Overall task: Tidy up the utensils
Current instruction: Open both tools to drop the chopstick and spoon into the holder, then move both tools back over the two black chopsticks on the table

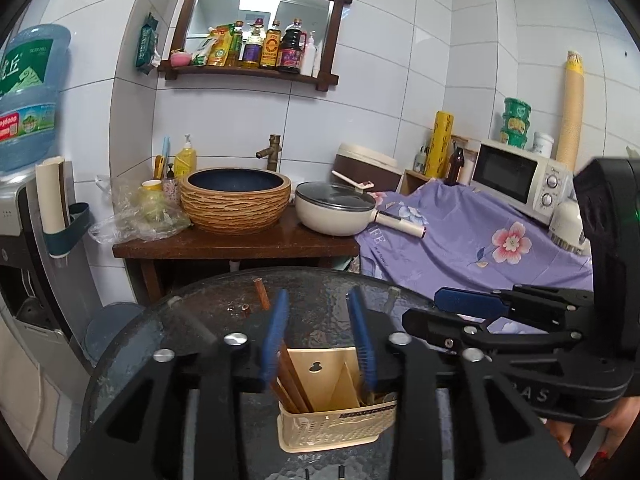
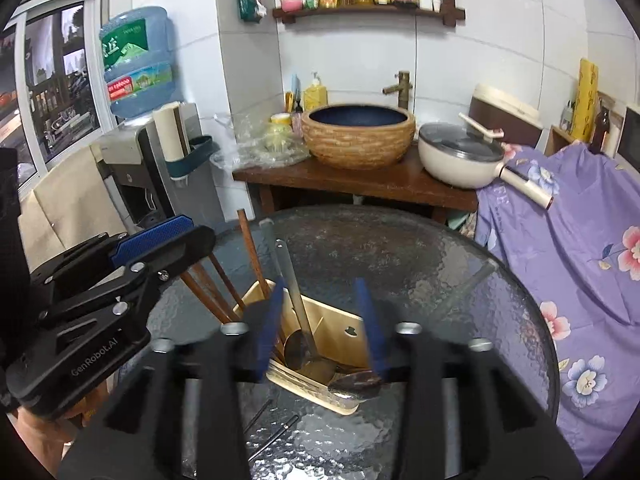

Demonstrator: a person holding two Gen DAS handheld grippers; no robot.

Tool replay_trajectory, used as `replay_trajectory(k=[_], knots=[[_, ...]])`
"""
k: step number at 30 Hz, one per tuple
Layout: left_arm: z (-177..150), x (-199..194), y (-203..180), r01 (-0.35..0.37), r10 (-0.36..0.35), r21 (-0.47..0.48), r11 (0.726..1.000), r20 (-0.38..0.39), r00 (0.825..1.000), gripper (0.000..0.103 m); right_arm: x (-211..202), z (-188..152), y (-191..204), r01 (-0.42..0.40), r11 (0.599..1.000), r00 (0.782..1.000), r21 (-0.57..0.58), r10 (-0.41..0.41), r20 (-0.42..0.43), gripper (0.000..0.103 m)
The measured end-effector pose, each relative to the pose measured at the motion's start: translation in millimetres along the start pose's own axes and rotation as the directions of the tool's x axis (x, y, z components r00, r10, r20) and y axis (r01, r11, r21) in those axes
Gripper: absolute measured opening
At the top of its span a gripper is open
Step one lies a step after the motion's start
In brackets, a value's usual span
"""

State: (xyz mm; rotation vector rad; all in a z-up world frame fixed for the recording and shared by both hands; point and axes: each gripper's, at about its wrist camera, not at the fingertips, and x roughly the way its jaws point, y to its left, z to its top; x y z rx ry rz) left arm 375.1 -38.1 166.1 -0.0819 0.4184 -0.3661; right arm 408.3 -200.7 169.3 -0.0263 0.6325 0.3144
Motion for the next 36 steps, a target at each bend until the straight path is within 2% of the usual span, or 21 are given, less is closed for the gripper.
replay_trajectory(k=[3,6,8,10,16,22,24,28,32,36], knots=[[0,-13,-2,0.005,-0.005,0.004,1.000,0.032,0.999,0.047,-15,-10,0,-0.026,1.000,0.999,0.014,0.025,0.029,0.042],[-7,-36,-6,0.010,-0.012,0.026,1.000,0.078,0.997,0.063,-33,-30,6,-0.021,1.000,0.998,0.001,0.020,0.065,0.043],[-18,-54,-6,-0.008,0.003,0.040,0.999,0.110,0.994,0.072,-46,-52,15,0.005,1.000,0.997,-0.031,-0.003,0.080,0.048],[-35,-68,-5,-0.027,0.022,0.048,0.998,0.109,0.994,0.079,-52,-74,24,-0.005,0.998,0.997,-0.056,0.009,0.078,0.053],[-93,-84,1,-0.053,0.052,0.095,0.994,0.013,0.999,0.081,-52,-156,56,-0.033,0.994,0.999,-0.106,0.031,-0.023,0.053],[-158,-100,11,-0.083,0.095,0.144,0.986,-0.078,0.992,0.081,-42,-216,81,-0.058,0.991,0.994,-0.124,0.045,-0.102,0.053],[-176,-104,15,-0.090,0.108,0.156,0.984,-0.106,0.989,0.081,-37,-233,86,-0.105,0.989,0.985,-0.101,0.090,-0.144,0.053],[-202,-108,27,-0.129,0.149,0.140,0.982,-0.146,0.978,0.081,-23,-255,98,-0.105,0.990,0.977,-0.092,0.086,-0.197,0.053],[-215,-112,42,-0.152,0.165,0.089,0.984,-0.159,0.973,0.081,-5,-263,106,-0.090,0.994,0.969,-0.063,0.073,-0.236,0.053],[-224,-116,49,-0.165,0.174,0.063,0.984,-0.166,0.971,0.081,12,-265,117,-0.051,0.995,0.965,-0.084,0.028,-0.262,0.053]])
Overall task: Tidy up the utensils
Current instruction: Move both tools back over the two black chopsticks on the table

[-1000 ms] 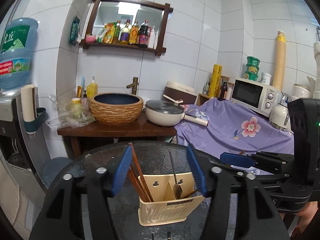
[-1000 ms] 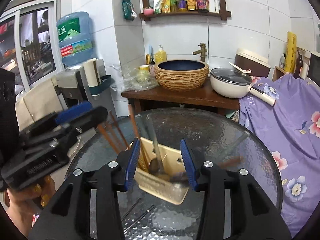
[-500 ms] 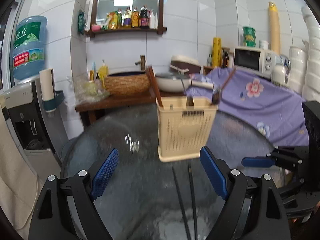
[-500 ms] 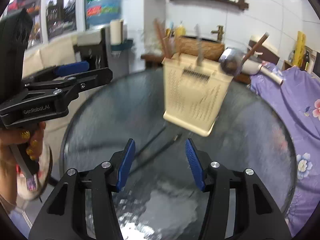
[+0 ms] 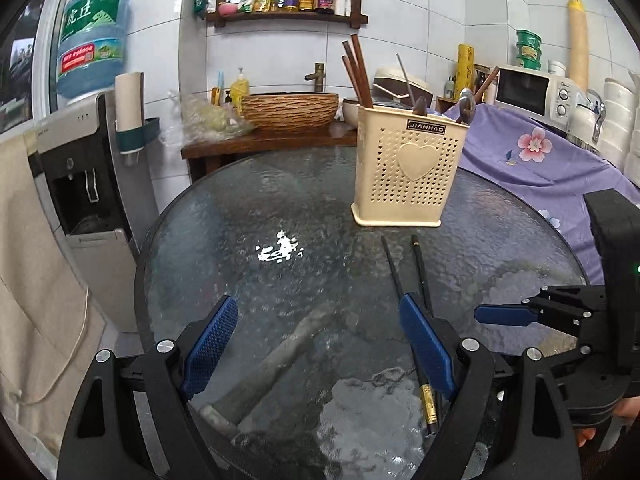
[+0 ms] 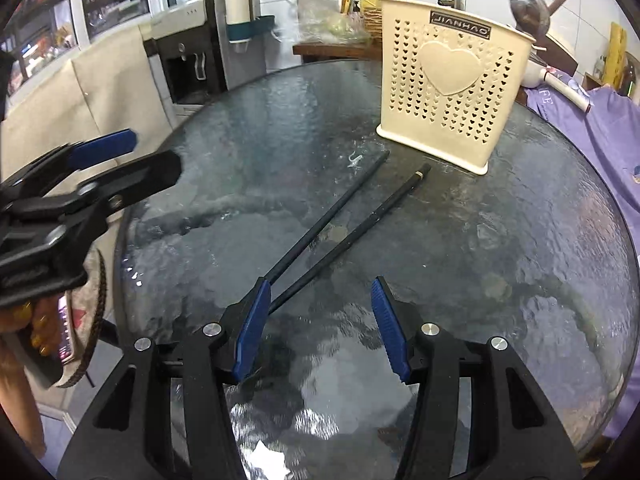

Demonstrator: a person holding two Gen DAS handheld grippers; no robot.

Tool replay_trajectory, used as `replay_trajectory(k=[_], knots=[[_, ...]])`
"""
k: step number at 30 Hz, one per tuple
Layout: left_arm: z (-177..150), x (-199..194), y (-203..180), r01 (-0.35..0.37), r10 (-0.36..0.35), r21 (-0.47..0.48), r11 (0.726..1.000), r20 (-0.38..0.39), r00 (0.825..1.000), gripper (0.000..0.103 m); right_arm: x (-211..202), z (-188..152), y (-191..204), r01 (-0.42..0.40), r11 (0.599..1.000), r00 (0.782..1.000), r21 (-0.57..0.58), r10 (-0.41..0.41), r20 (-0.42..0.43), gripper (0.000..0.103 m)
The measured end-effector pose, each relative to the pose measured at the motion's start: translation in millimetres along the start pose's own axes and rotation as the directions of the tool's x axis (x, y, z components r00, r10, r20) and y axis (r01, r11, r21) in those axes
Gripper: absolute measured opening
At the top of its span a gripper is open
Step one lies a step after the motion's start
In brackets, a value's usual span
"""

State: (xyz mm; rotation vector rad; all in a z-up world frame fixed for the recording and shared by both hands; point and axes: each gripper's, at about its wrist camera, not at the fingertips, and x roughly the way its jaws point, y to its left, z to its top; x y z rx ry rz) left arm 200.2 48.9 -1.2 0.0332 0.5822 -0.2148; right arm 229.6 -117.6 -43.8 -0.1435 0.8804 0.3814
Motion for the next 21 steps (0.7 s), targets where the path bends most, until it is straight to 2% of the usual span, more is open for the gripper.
replay_trajectory(k=[10,17,21], knots=[[-9,1,4,-0.025,0.025,0.003,1.000,-0.007,1.000,0.081,16,2,9,0.042,0.999,0.998,-0.016,-0.043,-0.046,0.053],[-18,-6,-5,0.008,-0.008,0.022,1.000,-0.020,1.000,0.080,6,-8,6,0.051,0.998,0.997,-0.035,-0.053,-0.059,0.053],[-30,-10,-18,0.048,-0.046,0.046,0.998,-0.048,0.998,0.075,-3,-19,-4,0.044,0.999,0.997,-0.014,-0.045,-0.069,0.053]])
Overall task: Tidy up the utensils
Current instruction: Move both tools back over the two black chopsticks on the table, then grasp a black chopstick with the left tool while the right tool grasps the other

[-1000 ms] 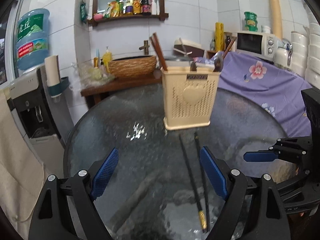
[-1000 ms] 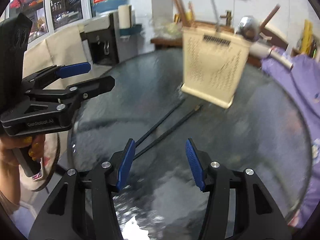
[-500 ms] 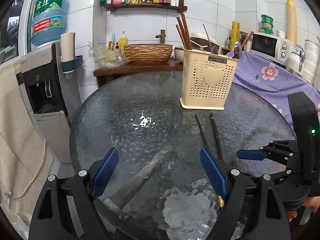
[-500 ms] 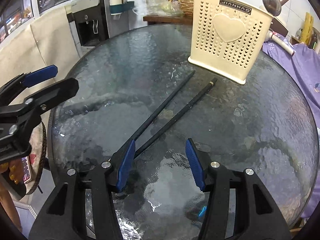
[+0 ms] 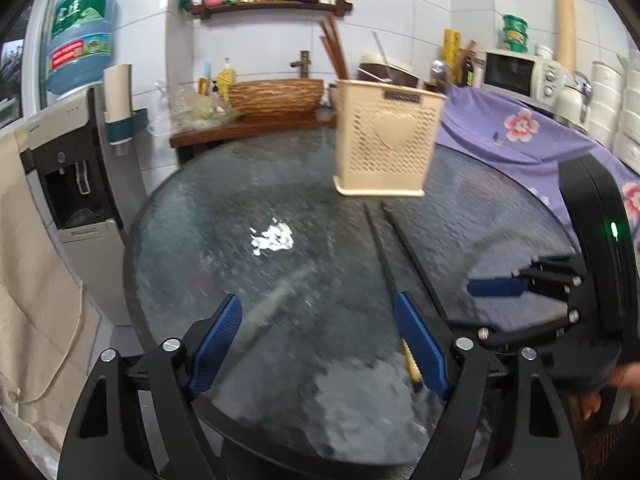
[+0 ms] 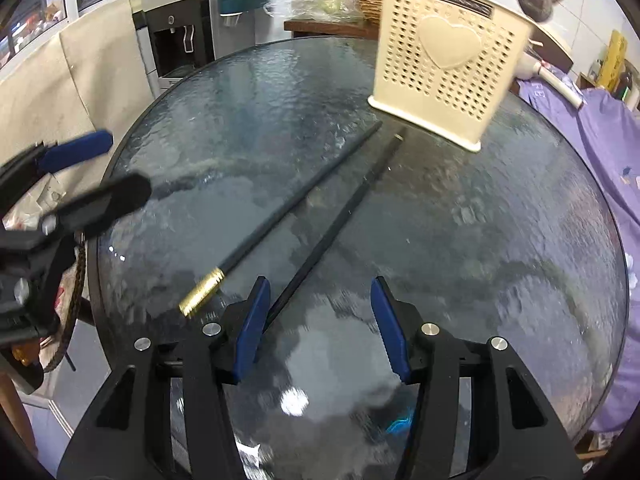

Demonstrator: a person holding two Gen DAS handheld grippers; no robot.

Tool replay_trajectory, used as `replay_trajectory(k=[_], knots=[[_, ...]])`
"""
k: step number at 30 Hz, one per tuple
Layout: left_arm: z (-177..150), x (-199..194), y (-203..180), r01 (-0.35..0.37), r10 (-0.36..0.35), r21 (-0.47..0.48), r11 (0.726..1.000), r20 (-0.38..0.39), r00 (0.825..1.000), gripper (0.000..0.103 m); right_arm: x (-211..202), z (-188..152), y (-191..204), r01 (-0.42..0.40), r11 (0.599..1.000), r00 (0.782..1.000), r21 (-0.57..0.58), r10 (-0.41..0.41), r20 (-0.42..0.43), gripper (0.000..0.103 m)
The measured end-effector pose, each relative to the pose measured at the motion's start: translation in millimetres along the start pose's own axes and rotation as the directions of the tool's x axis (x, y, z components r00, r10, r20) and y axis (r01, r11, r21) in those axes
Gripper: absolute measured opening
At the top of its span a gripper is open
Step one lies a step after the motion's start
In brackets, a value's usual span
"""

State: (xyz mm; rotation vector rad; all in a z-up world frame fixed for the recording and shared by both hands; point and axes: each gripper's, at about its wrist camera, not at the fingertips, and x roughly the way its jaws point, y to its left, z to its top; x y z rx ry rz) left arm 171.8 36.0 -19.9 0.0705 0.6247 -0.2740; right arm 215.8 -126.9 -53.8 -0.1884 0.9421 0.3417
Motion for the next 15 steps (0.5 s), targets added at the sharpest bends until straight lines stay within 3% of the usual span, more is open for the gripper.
replay_trajectory(k=[6,15], knots=[[-17,0,-25,0.052,-0.050,0.054,0.997,-0.050,0.998,0.060,-8,-10,-11,-0.010,1.000,1.000,0.023,0.010,-0.012,0.053],[-28,10,-47,0.082,-0.070,0.111,0.990,-0.115,0.991,0.043,-18,-25,-18,-0.014,0.999,1.000,0.030,0.015,-0.019,0.053]])
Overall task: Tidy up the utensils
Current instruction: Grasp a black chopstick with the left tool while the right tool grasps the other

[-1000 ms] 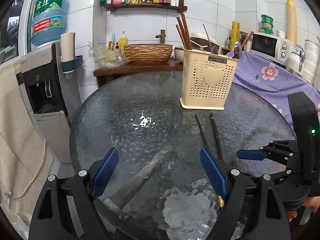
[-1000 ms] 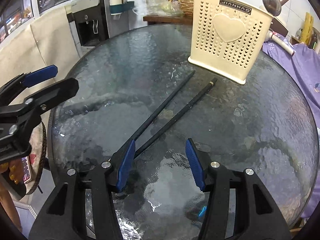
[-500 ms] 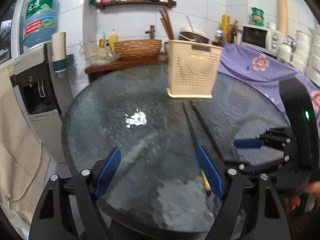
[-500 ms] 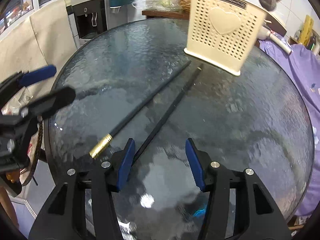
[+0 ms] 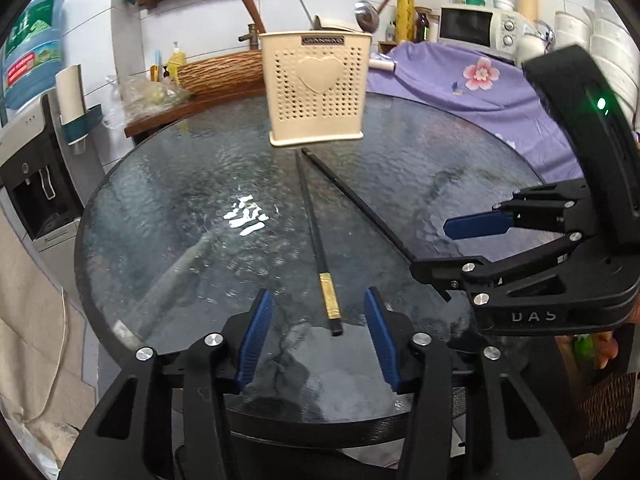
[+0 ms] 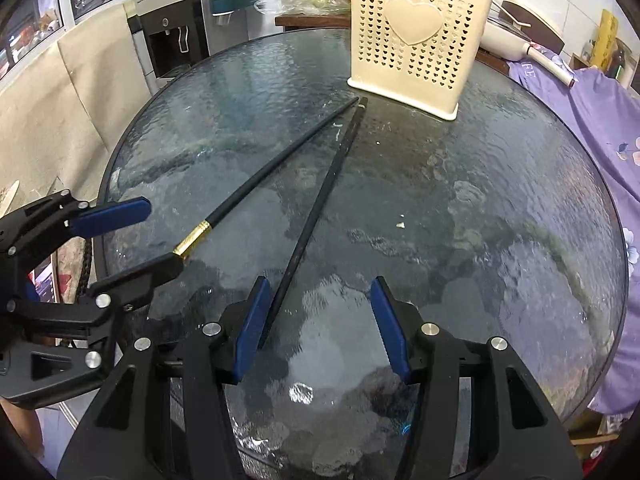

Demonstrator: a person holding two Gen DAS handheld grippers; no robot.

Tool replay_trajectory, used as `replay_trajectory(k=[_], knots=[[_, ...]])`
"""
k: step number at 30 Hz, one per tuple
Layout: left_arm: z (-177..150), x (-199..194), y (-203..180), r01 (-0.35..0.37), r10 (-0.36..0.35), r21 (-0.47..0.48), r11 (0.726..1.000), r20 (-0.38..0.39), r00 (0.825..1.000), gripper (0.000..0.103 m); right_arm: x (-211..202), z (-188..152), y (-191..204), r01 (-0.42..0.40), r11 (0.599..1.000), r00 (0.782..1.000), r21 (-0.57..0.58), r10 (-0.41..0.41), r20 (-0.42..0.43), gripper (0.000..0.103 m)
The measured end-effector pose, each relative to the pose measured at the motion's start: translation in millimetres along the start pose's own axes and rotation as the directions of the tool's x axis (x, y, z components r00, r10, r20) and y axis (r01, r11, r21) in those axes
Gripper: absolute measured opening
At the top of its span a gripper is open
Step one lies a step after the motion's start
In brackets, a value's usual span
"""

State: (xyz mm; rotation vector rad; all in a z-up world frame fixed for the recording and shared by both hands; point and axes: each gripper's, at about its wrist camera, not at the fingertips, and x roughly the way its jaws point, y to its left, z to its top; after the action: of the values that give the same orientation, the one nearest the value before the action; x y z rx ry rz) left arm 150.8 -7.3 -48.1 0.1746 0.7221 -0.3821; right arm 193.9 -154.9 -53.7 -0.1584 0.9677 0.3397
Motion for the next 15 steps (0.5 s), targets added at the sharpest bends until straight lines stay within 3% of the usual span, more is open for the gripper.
replay_trajectory(k=[4,6,15], knots=[[-1,6,-3,0.003,-0.003,-0.006,1.000,-0.026,1.000,0.030,-2,-2,0,-0.005,1.000,1.000,0.003,0.005,0.001,0.050],[-3,7,-3,0.001,-0.001,-0.019,1.000,-0.030,1.000,0.029,-3,-3,3,-0.005,1.000,1.000,0.000,0.005,0.004,0.046],[0,12,-11,-0.019,0.019,-0.003,1.000,-0.030,0.999,0.014,-4,-2,19,-0.003,1.000,1.000,-0.010,0.003,-0.014,0.019]])
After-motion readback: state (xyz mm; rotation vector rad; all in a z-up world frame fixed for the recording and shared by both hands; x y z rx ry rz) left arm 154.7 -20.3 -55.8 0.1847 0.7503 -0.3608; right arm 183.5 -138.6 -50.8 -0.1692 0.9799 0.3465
